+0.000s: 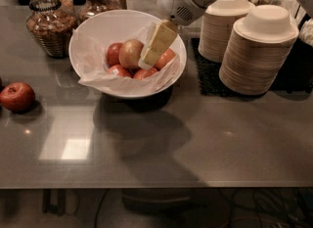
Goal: Pick apple from white bowl
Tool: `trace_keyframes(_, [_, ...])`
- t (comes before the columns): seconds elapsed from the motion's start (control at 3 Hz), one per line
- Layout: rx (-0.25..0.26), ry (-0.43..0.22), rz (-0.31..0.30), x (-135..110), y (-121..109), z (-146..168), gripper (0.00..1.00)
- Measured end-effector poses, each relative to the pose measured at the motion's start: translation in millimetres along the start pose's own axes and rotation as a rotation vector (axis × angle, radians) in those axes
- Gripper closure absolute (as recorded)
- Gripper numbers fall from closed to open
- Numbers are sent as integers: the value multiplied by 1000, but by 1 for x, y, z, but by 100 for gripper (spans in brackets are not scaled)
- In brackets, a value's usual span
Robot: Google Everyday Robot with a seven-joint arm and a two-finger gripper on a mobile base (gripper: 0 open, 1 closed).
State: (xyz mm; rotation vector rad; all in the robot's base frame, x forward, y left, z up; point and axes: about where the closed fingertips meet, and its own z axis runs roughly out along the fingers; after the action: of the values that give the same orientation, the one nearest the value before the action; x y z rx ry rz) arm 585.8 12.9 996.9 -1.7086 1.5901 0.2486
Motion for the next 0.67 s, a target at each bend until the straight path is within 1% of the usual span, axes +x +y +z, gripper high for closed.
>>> trace_keyframes(0.33, [-9,-1,26,4,-10,27,0])
trace_keyframes(0.67, [0,-1,58,10,-21,45,0])
